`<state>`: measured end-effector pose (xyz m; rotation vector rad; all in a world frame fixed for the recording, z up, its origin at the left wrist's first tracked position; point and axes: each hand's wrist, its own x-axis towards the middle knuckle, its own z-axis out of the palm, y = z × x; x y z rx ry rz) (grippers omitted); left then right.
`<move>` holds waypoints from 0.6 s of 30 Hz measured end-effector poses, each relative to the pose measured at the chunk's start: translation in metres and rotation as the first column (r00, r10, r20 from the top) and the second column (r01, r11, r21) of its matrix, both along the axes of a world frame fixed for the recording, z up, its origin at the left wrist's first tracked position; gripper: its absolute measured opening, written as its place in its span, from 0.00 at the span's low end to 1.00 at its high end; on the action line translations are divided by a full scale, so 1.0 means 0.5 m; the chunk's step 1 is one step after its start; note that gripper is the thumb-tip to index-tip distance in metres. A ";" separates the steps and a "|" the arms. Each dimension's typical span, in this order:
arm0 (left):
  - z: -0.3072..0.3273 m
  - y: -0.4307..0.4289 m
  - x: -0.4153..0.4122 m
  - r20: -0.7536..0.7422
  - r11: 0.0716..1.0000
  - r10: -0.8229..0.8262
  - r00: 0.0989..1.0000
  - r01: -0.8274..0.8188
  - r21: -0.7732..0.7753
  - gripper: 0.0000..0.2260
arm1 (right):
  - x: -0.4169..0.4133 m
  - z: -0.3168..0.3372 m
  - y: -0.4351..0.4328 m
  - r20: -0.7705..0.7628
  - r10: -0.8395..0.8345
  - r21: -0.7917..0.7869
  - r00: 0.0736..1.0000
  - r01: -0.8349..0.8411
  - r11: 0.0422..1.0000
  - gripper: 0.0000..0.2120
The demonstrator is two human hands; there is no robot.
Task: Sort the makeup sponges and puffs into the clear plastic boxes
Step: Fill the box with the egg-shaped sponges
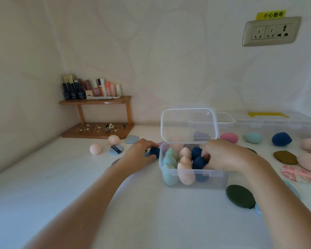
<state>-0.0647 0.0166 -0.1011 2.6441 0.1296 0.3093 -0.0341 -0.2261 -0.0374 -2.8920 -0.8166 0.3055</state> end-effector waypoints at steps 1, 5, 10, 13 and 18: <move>0.001 -0.003 0.000 0.002 1.000 0.001 1.000 -0.001 0.002 0.14 | -0.002 -0.001 0.001 0.004 0.006 0.028 1.000 -0.006 1.000 0.08; 0.003 -0.025 0.000 -0.007 0.999 0.019 1.000 -0.018 0.039 0.15 | 0.000 -0.003 0.000 0.031 0.012 0.171 0.999 -0.017 0.985 0.07; 0.002 -0.036 -0.004 0.018 0.998 0.047 0.999 -0.048 0.031 0.15 | 0.005 -0.007 0.002 0.081 0.033 0.279 0.996 -0.055 0.959 0.06; 0.014 -0.039 -0.014 0.218 0.984 0.138 0.966 -0.109 -0.139 0.14 | 0.008 -0.007 0.001 0.014 0.054 0.322 0.998 -0.056 0.945 0.06; 0.074 -0.102 -0.052 0.486 0.953 -0.174 0.856 0.271 -0.135 0.10 | 0.019 -0.003 -0.010 -0.048 0.105 0.344 0.993 -0.082 0.935 0.08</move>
